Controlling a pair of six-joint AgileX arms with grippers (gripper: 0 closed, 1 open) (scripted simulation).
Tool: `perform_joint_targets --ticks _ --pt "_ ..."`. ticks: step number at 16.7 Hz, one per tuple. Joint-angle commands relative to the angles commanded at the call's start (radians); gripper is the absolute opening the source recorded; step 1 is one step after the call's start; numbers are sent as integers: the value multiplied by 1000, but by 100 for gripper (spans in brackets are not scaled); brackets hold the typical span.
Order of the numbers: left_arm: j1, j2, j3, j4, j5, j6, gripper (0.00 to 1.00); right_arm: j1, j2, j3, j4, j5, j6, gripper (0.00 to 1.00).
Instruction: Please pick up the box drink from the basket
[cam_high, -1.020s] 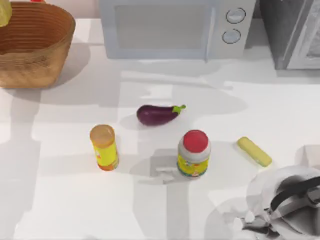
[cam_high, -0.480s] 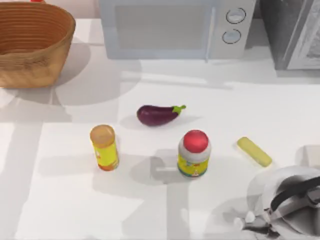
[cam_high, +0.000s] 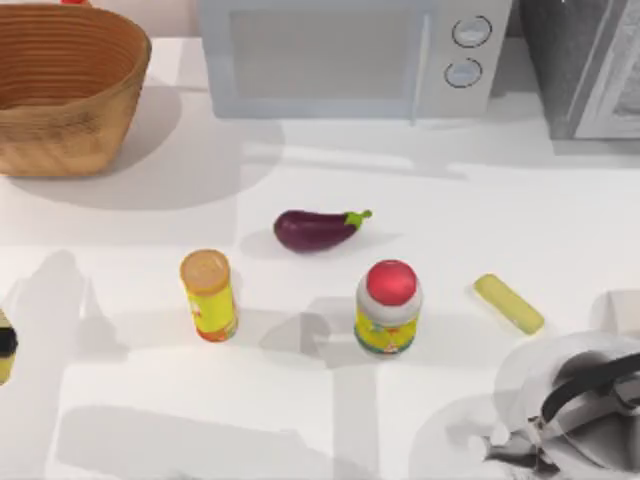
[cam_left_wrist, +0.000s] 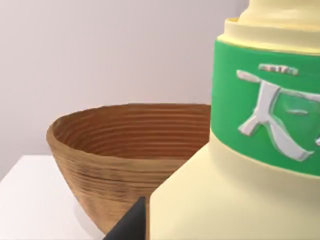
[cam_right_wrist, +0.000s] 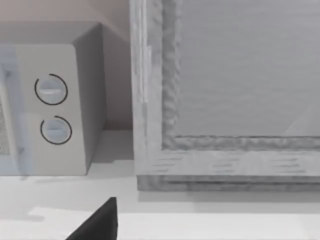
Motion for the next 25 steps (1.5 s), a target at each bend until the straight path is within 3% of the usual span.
perform_joint_targets --ticks 3,9,12,16,22,25 --pt "-4 -85 -82 -37 -7 -1 0 0 0 0 0 0 0 100" --pt "-4 -86 -88 -37 -9 1 0 0 0 0 0 0 0 100" --pt "-67 -21 -88 25 -72 19 0 0 0 0 0 0 0 100" --pt "-258 199 -69 238 -303 81 0 0 0 0 0 0 0 100" --pt "-538 622 -35 700 -824 172 0 0 0 0 0 0 0 100" --pt "-610 798 -25 921 -1022 197 0 0 0 0 0 0 0 100"
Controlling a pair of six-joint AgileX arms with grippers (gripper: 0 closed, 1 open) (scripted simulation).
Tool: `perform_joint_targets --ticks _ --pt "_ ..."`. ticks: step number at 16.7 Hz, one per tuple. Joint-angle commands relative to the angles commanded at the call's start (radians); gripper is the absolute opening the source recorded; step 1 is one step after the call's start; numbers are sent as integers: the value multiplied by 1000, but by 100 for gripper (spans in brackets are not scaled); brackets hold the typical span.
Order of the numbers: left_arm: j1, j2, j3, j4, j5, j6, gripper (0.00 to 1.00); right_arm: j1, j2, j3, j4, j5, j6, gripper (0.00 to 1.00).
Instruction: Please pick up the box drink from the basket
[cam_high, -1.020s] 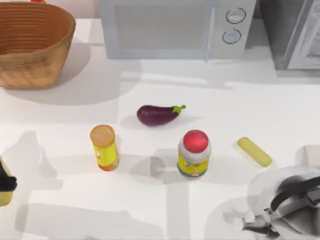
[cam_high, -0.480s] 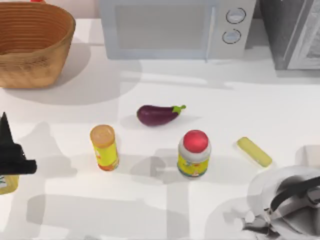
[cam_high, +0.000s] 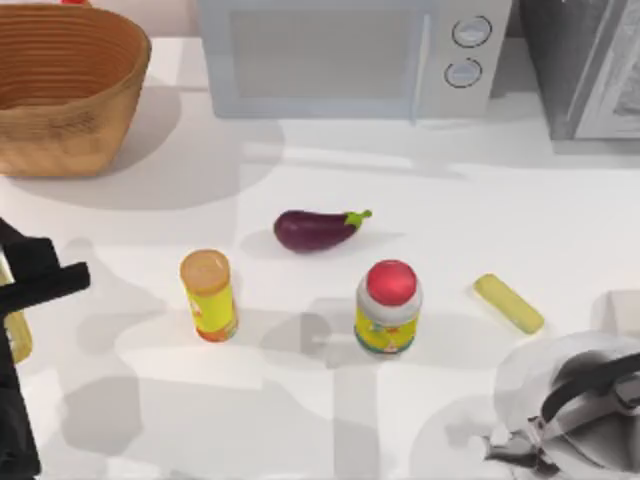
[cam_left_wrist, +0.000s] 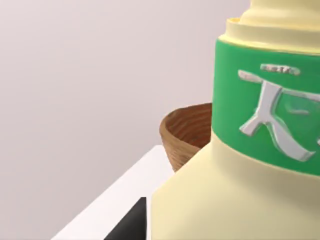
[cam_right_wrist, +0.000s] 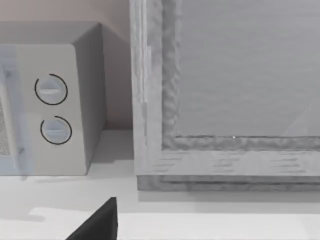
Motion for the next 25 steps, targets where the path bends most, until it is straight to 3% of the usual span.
perform_joint_targets --ticks 4,12,16,25 --pt "-24 139 5 208 -131 12 0 0 0 0 0 0 0 100" --pt "-21 180 2 262 -149 15 0 0 0 0 0 0 0 100" --pt "21 285 3 357 -107 -3 0 0 0 0 0 0 0 100" --pt "207 713 5 718 85 -71 0 0 0 0 0 0 0 100"
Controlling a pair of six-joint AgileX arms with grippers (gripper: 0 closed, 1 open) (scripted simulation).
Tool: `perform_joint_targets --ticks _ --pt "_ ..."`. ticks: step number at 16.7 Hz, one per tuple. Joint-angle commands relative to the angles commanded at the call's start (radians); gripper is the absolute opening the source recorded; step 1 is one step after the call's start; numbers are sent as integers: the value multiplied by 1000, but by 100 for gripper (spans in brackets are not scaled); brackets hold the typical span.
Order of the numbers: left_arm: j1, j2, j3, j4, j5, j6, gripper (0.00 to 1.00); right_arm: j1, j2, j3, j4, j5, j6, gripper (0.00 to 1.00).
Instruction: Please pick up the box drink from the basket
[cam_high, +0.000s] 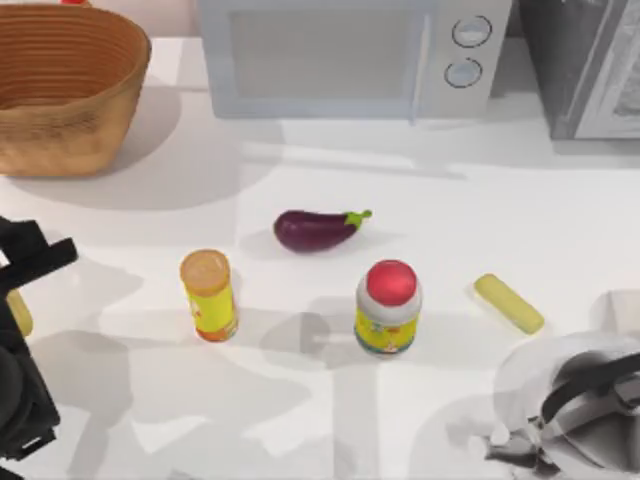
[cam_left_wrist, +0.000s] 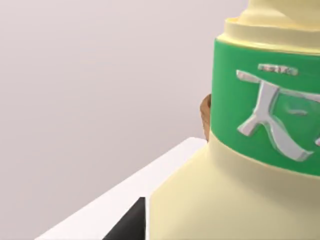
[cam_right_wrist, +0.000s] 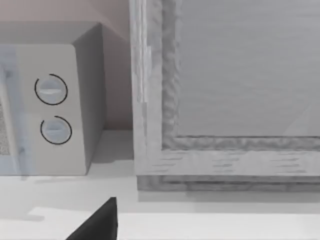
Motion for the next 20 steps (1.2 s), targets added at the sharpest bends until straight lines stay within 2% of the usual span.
perform_joint_targets --ticks 6,19,20 --pt "21 41 -1 36 22 -7 0 0 0 0 0 0 0 100" --pt "21 41 -1 36 22 -7 98 0 0 0 0 0 0 100" --pt "21 41 -1 36 22 -7 100 0 0 0 0 0 0 100"
